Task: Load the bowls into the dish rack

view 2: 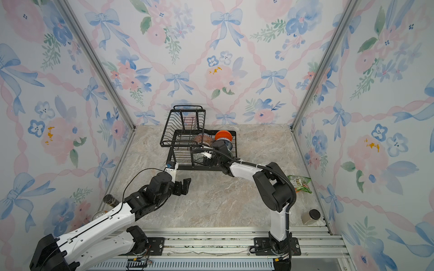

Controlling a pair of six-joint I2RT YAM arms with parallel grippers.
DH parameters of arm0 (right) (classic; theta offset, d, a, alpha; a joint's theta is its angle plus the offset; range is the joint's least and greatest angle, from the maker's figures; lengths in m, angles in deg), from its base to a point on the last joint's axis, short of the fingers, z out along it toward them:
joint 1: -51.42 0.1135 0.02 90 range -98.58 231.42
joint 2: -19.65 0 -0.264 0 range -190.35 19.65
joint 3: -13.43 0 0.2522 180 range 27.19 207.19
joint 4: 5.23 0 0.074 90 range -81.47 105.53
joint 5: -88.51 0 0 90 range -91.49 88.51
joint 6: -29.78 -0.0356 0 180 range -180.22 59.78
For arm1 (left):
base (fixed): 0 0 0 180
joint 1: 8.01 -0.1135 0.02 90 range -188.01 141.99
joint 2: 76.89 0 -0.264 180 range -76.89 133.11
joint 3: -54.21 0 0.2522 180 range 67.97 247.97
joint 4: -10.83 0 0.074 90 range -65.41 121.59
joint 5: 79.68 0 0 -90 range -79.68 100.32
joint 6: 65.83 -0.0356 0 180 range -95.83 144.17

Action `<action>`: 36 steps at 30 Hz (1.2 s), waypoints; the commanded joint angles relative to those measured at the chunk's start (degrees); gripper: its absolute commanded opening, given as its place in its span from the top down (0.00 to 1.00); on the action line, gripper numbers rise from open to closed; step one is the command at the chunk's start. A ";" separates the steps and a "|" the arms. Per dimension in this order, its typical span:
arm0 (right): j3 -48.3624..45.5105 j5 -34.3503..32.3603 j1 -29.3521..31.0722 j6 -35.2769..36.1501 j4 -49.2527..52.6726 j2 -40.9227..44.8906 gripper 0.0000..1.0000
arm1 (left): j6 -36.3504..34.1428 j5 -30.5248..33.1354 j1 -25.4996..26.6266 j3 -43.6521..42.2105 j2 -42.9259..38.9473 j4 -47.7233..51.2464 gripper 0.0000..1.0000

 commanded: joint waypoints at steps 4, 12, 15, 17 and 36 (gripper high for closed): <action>-2.90 -0.80 -0.26 9.20 -4.42 3.33 0.03 | -1.79 -0.47 -1.08 -1.16 -0.38 0.55 0.02; -6.42 -0.69 -0.13 12.22 -5.71 6.20 0.03 | -2.45 -1.21 -2.48 -1.88 -2.01 0.48 0.02; -7.56 -0.27 -0.05 13.04 -5.88 7.46 0.03 | -2.37 -1.07 -2.59 -2.34 -2.57 0.52 0.02; -8.10 0.29 -0.09 14.11 -5.17 8.32 0.03 | -2.23 -1.07 -2.63 -2.63 -2.77 0.46 0.02; -17.38 7.65 -11.34 -28.40 4.81 32.08 0.03 | -7.13 4.12 -4.81 -5.24 -4.05 -7.32 0.02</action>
